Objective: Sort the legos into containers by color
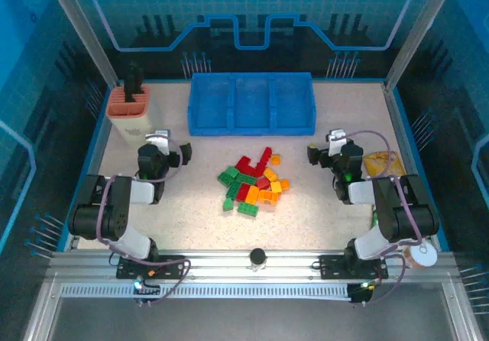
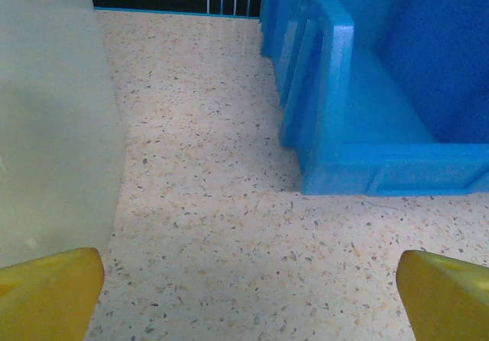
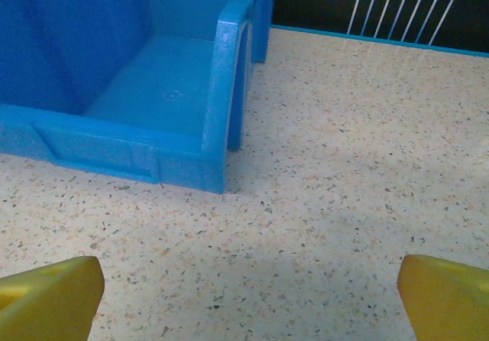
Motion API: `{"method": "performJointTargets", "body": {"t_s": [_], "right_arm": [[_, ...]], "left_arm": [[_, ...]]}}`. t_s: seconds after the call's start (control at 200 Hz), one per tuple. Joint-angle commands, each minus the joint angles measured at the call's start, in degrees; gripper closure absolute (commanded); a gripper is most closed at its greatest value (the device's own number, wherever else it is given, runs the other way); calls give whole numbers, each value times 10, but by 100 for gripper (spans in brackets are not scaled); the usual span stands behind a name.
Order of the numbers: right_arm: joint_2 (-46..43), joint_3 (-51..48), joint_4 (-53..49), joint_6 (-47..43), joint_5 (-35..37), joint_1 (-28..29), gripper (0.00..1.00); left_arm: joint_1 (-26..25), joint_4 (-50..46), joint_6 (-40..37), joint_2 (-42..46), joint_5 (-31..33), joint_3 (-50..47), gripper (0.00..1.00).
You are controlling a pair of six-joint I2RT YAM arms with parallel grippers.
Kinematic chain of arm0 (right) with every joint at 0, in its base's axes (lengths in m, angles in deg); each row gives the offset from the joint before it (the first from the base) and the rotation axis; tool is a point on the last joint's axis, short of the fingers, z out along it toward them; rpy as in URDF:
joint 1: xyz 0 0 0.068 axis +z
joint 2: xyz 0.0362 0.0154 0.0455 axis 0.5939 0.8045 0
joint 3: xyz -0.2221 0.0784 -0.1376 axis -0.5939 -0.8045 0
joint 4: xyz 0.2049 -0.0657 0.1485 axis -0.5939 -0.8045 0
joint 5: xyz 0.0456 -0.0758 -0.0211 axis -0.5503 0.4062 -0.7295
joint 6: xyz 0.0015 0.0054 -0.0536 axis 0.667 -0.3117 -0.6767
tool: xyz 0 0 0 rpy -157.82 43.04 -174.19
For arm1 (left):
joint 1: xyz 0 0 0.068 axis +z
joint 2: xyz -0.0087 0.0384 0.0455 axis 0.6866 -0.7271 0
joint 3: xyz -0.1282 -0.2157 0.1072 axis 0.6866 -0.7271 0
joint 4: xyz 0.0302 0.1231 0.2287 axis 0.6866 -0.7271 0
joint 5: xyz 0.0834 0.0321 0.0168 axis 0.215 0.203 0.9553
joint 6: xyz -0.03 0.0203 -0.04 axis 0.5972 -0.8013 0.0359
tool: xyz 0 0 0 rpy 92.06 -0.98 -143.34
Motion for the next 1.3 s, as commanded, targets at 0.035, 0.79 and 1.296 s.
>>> {"method": "performJointTargets", "body": {"t_s": [0.035,0.79,1.296], "right_arm": [[-4,3,3,0,-13,-5,0],[-5,3,3,1,-14,-5,0],[-30,6,-16,-3,37,9,0]], "left_arm": [[-1,6,2,7,-14,-1,1],[0,6,2,7,-14,-1,1],[-47,19,17,19,197,-11,1]]}}
